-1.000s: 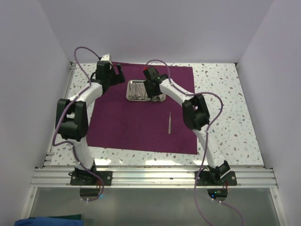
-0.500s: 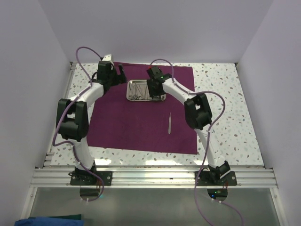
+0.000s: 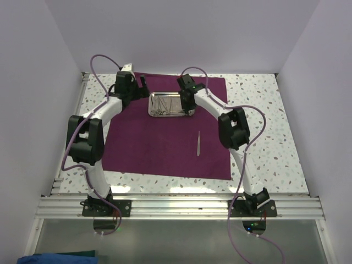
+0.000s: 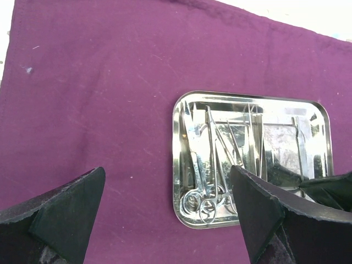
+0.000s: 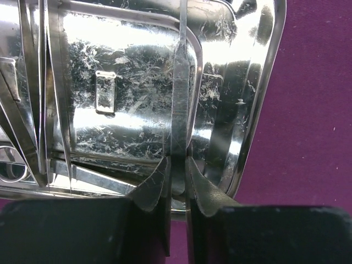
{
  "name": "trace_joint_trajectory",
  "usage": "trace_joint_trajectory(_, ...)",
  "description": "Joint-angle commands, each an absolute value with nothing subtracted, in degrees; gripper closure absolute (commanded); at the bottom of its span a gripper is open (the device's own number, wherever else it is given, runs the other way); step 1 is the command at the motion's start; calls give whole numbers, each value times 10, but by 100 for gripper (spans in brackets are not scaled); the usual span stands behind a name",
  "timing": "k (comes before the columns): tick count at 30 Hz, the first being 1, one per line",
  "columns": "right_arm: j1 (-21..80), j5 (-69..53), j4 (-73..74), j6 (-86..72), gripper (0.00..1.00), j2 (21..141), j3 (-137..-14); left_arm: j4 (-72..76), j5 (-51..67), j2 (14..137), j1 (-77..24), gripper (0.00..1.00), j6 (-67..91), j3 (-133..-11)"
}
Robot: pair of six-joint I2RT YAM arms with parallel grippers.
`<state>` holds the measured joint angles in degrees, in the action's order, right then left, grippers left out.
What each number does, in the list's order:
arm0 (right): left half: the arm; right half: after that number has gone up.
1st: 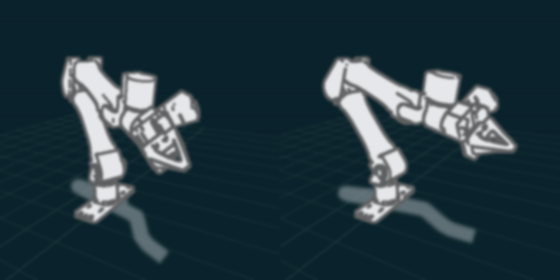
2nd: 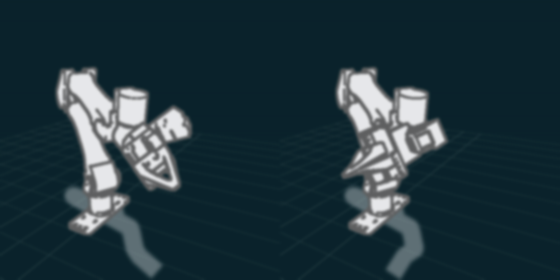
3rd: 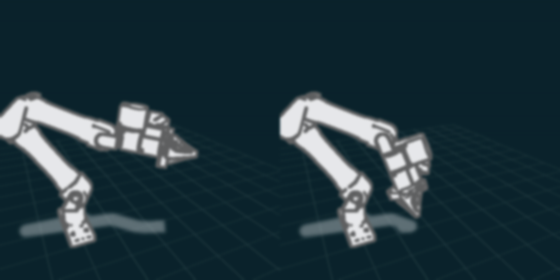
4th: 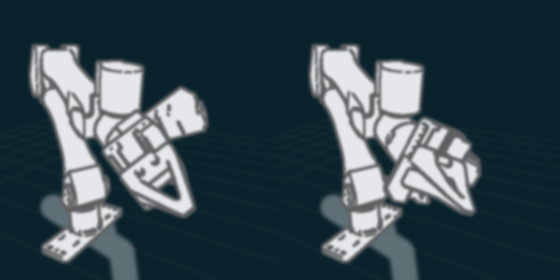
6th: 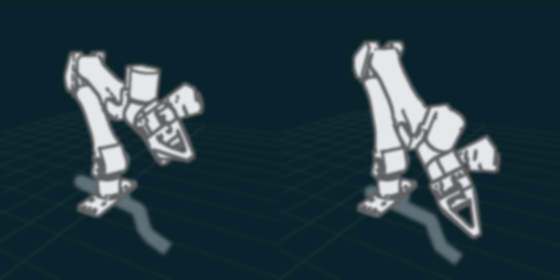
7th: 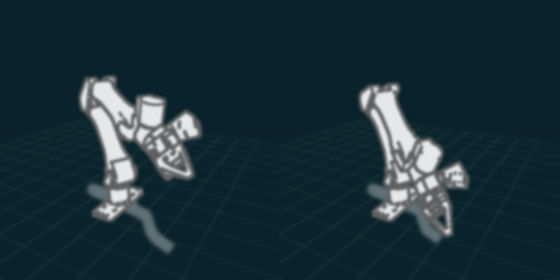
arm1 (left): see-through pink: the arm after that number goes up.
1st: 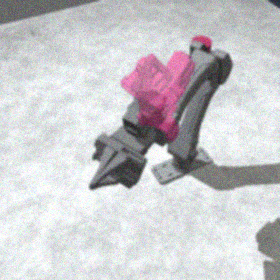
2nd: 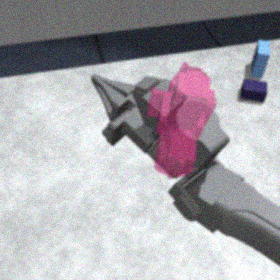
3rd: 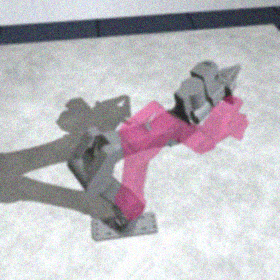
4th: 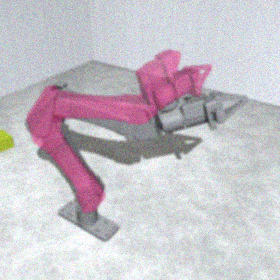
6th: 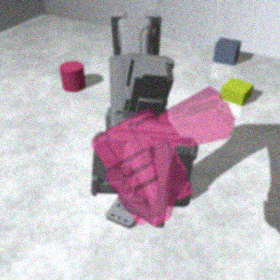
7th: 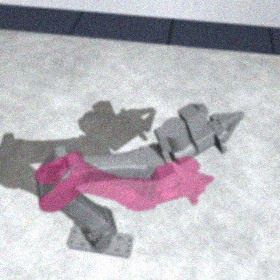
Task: Open and lay out the surgical kit
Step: Pick up the medical item from the container.
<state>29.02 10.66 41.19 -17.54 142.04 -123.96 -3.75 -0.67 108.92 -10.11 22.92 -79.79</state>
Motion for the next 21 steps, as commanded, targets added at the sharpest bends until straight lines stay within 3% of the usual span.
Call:
trace_joint_trajectory(1,278,116,486,-166,92,1504,-1230,-10,-3,1092,-107,0,223,-815)
trace_joint_trajectory(5,279,130,488,-163,100,1506,-1244,-10,-3,1092,-108,0,223,-815)
trace_joint_trajectory(21,278,193,462,-149,100,1421,-1327,-14,-6,1092,-109,0,221,-817)
